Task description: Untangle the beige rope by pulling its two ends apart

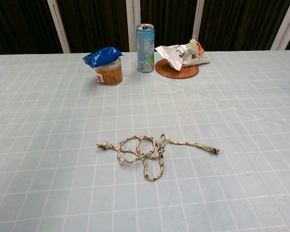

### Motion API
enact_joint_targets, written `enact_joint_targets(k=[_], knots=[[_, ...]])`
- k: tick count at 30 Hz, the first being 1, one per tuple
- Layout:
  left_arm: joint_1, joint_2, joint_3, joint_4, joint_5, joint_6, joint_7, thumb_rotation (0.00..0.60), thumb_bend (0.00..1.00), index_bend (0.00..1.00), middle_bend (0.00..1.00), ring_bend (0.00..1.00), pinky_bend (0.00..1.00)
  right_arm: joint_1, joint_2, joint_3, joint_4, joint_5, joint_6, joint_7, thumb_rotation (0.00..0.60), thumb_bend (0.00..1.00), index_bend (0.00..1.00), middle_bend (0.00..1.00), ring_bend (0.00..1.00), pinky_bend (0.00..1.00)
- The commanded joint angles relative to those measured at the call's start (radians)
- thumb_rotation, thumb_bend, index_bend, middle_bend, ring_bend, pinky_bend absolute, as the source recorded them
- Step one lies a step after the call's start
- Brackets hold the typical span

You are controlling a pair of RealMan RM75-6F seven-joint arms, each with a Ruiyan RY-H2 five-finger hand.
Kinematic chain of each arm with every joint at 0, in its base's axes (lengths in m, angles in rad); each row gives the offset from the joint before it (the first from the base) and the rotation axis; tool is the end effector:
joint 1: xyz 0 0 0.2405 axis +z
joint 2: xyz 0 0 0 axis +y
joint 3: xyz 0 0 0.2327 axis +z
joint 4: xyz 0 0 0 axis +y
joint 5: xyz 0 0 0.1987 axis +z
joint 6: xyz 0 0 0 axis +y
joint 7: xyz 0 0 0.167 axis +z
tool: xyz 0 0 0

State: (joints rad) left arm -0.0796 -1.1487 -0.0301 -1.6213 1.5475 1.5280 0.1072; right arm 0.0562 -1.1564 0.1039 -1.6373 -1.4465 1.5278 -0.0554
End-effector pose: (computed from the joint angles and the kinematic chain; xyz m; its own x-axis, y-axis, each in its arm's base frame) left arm -0.2739 0.1953 0.1501 0.4595 -0.0216 0.8879 0.8865 -0.0504 -0.4600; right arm -0.2844 -0.2024 0.1644 0.3830 0.0760 0.9206 -0.9231 0.0679 0.3784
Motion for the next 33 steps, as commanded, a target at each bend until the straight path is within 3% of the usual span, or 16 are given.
enact_joint_targets(k=[1,15,22,24,27,29,33], knots=[[0.000,0.000,0.000,-0.001,-0.001,-0.001,-0.001,0.600,0.07,0.00,0.00,0.00,0.00,0.000,0.001,-0.001,0.000,-0.003,0.000,-0.008,0.600,0.43,0.00,0.00,0.00,0.00],[0.000,-0.004,-0.005,0.001,-0.002,0.004,-0.010,0.600,0.07,0.00,0.00,0.00,0.00,0.017,0.015,-0.024,-0.054,-0.072,-0.022,0.060,0.600,0.43,0.00,0.00,0.00,0.00],[0.000,-0.004,-0.006,0.003,0.002,0.009,-0.014,0.600,0.07,0.00,0.00,0.00,0.00,0.075,0.015,-0.017,-0.121,-0.077,-0.109,0.091,0.600,0.43,0.00,0.00,0.00,0.00],[-0.001,-0.007,-0.007,0.004,0.001,0.010,-0.013,0.600,0.07,0.00,0.00,0.00,0.00,0.100,0.008,-0.008,-0.142,-0.070,-0.141,0.081,0.600,0.43,0.04,0.00,0.00,0.00],[-0.002,-0.009,-0.007,0.004,-0.002,0.005,-0.007,0.600,0.07,0.00,0.00,0.00,0.00,0.141,-0.019,0.012,-0.174,-0.047,-0.192,0.071,0.600,0.43,0.24,0.05,0.00,0.00],[-0.003,-0.009,-0.006,0.005,0.000,0.004,-0.002,0.600,0.07,0.00,0.00,0.00,0.00,0.171,-0.045,0.027,-0.201,-0.014,-0.232,0.059,0.600,0.43,0.31,0.09,0.00,0.00],[-0.003,-0.009,-0.005,0.005,0.003,0.006,-0.003,0.600,0.07,0.00,0.00,0.00,0.00,0.212,-0.111,0.044,-0.222,0.039,-0.276,-0.002,0.600,0.43,0.38,0.12,0.00,0.00]])
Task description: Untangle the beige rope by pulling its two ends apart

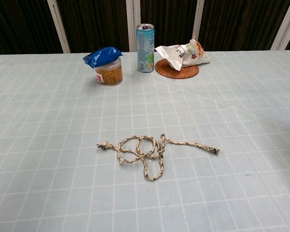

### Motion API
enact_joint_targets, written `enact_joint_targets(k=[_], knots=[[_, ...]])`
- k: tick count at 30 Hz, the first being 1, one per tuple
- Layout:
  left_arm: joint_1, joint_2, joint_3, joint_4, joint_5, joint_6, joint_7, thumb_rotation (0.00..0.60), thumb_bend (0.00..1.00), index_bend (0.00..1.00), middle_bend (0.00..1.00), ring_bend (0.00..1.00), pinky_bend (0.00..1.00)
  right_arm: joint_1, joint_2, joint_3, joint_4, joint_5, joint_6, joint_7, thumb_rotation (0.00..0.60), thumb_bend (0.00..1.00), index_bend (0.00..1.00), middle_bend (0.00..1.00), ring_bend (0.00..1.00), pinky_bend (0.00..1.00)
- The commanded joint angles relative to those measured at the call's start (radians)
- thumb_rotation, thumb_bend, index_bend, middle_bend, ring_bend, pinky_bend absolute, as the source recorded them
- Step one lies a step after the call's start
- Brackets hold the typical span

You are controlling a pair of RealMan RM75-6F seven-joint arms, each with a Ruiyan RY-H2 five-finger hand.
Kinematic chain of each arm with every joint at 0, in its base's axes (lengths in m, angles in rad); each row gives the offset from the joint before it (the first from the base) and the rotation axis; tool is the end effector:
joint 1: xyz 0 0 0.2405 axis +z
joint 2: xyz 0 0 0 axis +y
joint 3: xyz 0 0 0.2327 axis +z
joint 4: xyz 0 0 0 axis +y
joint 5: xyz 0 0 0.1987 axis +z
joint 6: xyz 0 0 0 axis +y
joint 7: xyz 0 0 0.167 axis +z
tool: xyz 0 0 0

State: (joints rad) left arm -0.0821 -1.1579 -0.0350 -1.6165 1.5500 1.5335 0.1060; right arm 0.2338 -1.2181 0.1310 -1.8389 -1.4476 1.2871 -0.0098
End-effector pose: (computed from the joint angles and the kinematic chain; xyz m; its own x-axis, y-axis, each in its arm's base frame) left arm -0.2723 0.1969 0.1493 0.4539 -0.0330 0.8905 0.8888 -0.0542 -0.4550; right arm -0.2002 -0.2423 0.0994 0.1009 -0.1369 0.9854 -0.9859 -0.1464 0.0806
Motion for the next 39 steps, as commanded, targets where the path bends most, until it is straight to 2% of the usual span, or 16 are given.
enact_joint_targets(k=[1,8,20,39], knots=[[0.000,0.000,-0.001,0.000,0.000,0.000,-0.004,0.600,0.07,0.00,0.00,0.00,0.00,0.044,-0.068,0.018,-0.021,0.052,-0.045,-0.069,0.600,0.43,0.38,0.12,0.00,0.00],[-0.003,0.002,-0.001,0.002,0.003,-0.002,-0.014,0.600,0.07,0.00,0.00,0.00,0.00,0.098,-0.212,0.029,0.018,0.139,-0.078,-0.208,0.600,0.43,0.45,0.14,0.00,0.00],[-0.007,0.002,-0.004,0.006,-0.001,-0.005,-0.018,0.600,0.07,0.00,0.00,0.00,0.00,0.145,-0.401,0.031,0.117,0.240,-0.083,-0.325,0.600,0.43,0.47,0.15,0.00,0.00],[-0.010,0.004,-0.006,0.004,-0.012,-0.014,-0.027,0.600,0.07,0.00,0.00,0.00,0.00,0.172,-0.513,0.022,0.209,0.323,-0.092,-0.384,0.600,0.43,0.48,0.15,0.00,0.00]])
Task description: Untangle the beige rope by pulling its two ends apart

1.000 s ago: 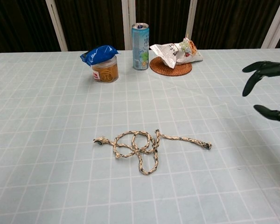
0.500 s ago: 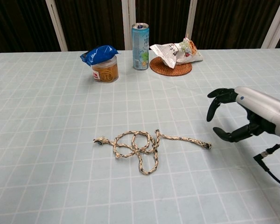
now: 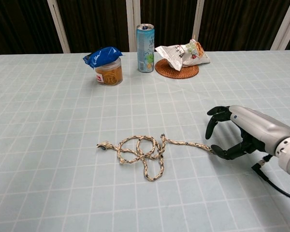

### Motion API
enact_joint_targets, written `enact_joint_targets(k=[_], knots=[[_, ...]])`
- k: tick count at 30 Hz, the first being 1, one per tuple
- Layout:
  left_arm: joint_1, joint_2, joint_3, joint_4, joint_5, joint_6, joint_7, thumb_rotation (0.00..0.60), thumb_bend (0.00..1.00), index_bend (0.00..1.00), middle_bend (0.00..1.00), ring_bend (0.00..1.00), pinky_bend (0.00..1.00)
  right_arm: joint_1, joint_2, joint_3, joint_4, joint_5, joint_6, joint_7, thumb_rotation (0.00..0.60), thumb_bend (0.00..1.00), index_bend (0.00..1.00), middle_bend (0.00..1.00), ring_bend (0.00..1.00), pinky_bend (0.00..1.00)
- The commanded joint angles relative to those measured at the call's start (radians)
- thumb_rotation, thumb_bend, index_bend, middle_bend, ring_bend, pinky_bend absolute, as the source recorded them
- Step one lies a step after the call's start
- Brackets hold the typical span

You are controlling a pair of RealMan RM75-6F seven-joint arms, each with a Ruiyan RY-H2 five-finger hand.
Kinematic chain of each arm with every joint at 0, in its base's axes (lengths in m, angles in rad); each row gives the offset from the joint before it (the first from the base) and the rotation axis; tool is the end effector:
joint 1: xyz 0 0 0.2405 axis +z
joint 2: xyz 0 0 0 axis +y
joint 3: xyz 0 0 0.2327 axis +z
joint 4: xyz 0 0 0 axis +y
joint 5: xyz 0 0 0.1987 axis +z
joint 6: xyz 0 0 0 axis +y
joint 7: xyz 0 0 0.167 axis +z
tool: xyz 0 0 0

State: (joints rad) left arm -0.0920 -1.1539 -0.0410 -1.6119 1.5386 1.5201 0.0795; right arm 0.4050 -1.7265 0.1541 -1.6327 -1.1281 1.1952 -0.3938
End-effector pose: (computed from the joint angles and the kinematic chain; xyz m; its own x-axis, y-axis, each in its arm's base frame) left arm -0.2736 0.2010 0.1504 0.4375 -0.0282 0.8988 0.8972 -0.0530 -0.4384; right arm -0.1523 -0.2603 -0.0394 0.1322 -0.3039 0.9435 -0.9901 -0.0856 0.1111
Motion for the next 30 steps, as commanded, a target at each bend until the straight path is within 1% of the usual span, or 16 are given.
enact_joint_targets(k=[1,13,30], knots=[[0.000,0.000,0.000,-0.001,-0.001,-0.002,-0.001,0.600,0.07,0.00,0.00,0.00,0.00,0.000,-0.008,-0.003,0.004,0.005,0.000,0.000,0.600,0.43,0.49,0.15,0.00,0.00],[-0.001,0.001,0.000,-0.001,-0.005,-0.004,-0.004,0.600,0.07,0.00,0.00,0.00,0.00,0.008,-0.041,0.002,0.047,0.022,0.000,-0.003,0.600,0.43,0.51,0.16,0.00,0.00],[-0.002,0.001,0.001,-0.004,-0.003,-0.003,-0.004,0.600,0.07,0.00,0.00,0.00,0.00,0.009,-0.054,0.002,0.054,0.037,0.004,-0.003,0.600,0.43,0.63,0.20,0.00,0.00]])
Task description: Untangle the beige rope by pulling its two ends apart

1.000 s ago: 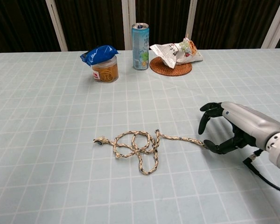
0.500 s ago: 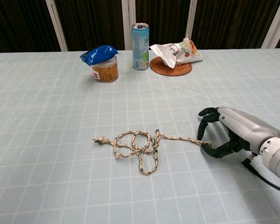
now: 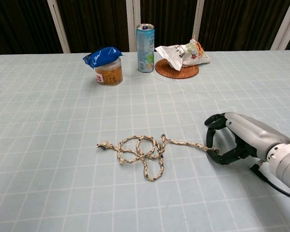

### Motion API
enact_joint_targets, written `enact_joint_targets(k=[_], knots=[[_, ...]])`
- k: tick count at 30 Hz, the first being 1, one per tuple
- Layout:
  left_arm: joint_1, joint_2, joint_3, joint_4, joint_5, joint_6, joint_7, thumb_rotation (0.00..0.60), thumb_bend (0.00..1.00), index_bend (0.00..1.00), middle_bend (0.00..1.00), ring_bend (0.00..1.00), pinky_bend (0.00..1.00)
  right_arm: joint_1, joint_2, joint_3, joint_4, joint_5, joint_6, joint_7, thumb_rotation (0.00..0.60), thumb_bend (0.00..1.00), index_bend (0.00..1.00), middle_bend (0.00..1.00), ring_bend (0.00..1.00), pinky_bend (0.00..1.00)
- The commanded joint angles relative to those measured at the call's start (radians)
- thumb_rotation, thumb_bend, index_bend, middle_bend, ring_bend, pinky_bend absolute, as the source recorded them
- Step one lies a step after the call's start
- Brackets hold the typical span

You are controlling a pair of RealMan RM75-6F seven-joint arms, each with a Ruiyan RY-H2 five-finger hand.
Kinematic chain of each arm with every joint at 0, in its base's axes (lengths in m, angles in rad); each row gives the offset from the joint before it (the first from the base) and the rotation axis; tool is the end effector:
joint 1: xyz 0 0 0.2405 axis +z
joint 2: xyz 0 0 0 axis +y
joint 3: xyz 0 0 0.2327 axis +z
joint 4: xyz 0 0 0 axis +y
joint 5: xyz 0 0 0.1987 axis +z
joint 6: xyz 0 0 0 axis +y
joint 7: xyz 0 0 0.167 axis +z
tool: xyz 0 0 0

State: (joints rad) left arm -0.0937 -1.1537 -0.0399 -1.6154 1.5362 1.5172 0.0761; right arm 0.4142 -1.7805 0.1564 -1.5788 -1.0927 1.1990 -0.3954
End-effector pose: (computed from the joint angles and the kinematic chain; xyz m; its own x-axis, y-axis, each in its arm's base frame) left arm -0.2733 0.2013 0.1497 0.4316 -0.0243 0.9017 0.9002 -0.0528 -0.4323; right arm -0.1545 -0.2612 -0.0525 0.1205 -0.3129 0.9421 -0.9926 -0.0524 0.1095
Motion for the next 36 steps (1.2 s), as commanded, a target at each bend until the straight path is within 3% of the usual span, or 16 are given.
enact_joint_targets(k=[1,10,17,24,29,36], knots=[[0.000,0.000,0.000,0.000,-0.001,-0.001,-0.001,0.600,0.07,0.00,0.00,0.00,0.00,0.000,0.000,-0.001,-0.001,0.002,0.000,-0.001,0.600,0.43,0.64,0.20,0.00,0.00],[-0.004,0.005,0.003,-0.010,-0.002,-0.013,-0.001,0.600,0.07,0.00,0.00,0.00,0.00,-0.008,0.032,-0.005,-0.030,-0.007,0.006,0.009,0.600,0.48,0.65,0.20,0.00,0.00],[-0.026,0.023,0.008,-0.079,0.002,-0.052,0.034,0.600,0.09,0.01,0.00,0.00,0.00,-0.009,0.078,0.004,-0.079,-0.015,0.009,0.016,0.600,0.48,0.67,0.22,0.00,0.00],[-0.096,0.043,-0.011,-0.202,-0.010,-0.149,0.147,0.600,0.17,0.16,0.00,0.00,0.00,-0.010,0.102,-0.007,-0.113,-0.019,0.005,0.017,0.600,0.48,0.67,0.22,0.00,0.00],[-0.190,0.029,-0.054,-0.316,-0.107,-0.287,0.272,0.600,0.23,0.29,0.06,0.00,0.00,-0.012,0.102,-0.012,-0.127,-0.006,0.006,0.011,0.600,0.48,0.67,0.22,0.00,0.00],[-0.314,-0.087,-0.120,-0.346,-0.254,-0.386,0.454,0.600,0.30,0.37,0.11,0.00,0.00,-0.010,0.111,-0.007,-0.138,0.000,0.011,0.004,0.600,0.48,0.67,0.22,0.00,0.00]])
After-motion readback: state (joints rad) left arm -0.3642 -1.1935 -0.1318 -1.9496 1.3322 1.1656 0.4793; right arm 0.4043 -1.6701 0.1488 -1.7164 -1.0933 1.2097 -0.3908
